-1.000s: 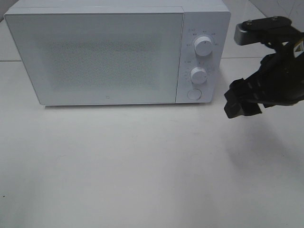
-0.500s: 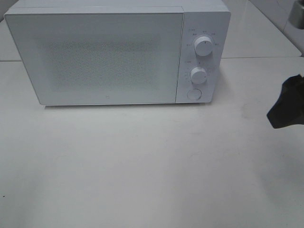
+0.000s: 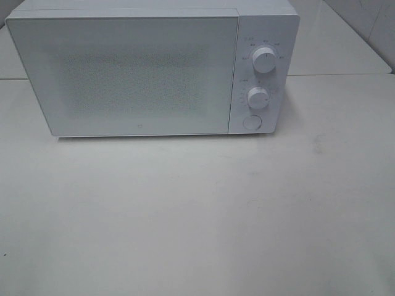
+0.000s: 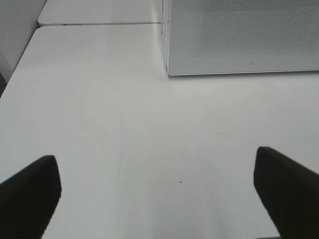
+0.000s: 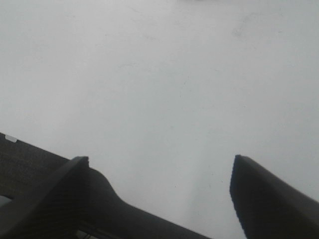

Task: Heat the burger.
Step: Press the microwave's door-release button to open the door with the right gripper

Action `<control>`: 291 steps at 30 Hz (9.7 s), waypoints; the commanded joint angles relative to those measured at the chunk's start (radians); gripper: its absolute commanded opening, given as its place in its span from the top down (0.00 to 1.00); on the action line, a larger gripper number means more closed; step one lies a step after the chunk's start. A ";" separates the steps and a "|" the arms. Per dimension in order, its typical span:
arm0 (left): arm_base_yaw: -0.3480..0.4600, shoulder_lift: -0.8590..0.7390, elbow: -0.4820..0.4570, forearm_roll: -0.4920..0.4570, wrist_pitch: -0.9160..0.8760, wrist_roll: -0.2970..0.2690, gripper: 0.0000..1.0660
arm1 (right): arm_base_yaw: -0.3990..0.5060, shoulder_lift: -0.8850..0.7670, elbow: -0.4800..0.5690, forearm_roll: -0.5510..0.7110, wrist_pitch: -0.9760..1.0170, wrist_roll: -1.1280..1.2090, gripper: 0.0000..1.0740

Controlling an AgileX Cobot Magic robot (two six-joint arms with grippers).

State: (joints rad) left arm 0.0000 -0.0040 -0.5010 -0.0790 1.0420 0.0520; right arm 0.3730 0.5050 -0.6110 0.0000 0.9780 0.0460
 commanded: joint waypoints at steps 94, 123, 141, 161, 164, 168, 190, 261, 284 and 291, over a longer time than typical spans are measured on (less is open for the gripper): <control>0.001 -0.020 0.004 -0.006 -0.004 -0.008 0.06 | -0.233 0.293 0.080 0.012 -0.838 0.045 0.30; 0.001 -0.020 0.004 -0.006 -0.004 -0.008 0.06 | -0.229 0.881 0.299 0.014 -1.894 0.041 0.30; 0.001 -0.020 0.004 -0.006 -0.004 -0.008 0.06 | 0.211 1.180 0.363 0.530 -2.259 -0.173 0.30; 0.001 -0.020 0.004 -0.006 -0.004 -0.008 0.06 | 0.388 1.231 0.282 0.686 -2.200 -0.207 0.30; 0.001 -0.020 0.004 -0.006 -0.004 -0.008 0.06 | 0.388 1.231 0.282 0.686 -2.186 -0.122 0.31; 0.001 -0.020 0.004 -0.006 -0.004 -0.008 0.06 | 0.388 1.231 0.282 0.686 -2.185 0.004 0.33; 0.001 -0.020 0.004 -0.006 -0.004 -0.008 0.06 | 0.388 1.231 0.283 0.681 -2.149 1.242 0.84; 0.001 -0.020 0.004 -0.006 -0.004 -0.008 0.06 | 0.182 1.581 -0.202 0.632 -1.882 1.245 1.00; 0.001 -0.020 0.004 -0.006 -0.004 -0.008 0.06 | 0.175 1.653 -0.267 0.640 -1.896 1.240 1.00; 0.001 -0.020 0.004 -0.006 -0.004 -0.008 0.06 | 0.175 1.658 -0.288 0.664 -1.939 1.211 1.00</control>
State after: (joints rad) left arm 0.0000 -0.0040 -0.5010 -0.0790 1.0420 0.0520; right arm 0.5530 2.1620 -0.8730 0.6640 -0.9080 1.2750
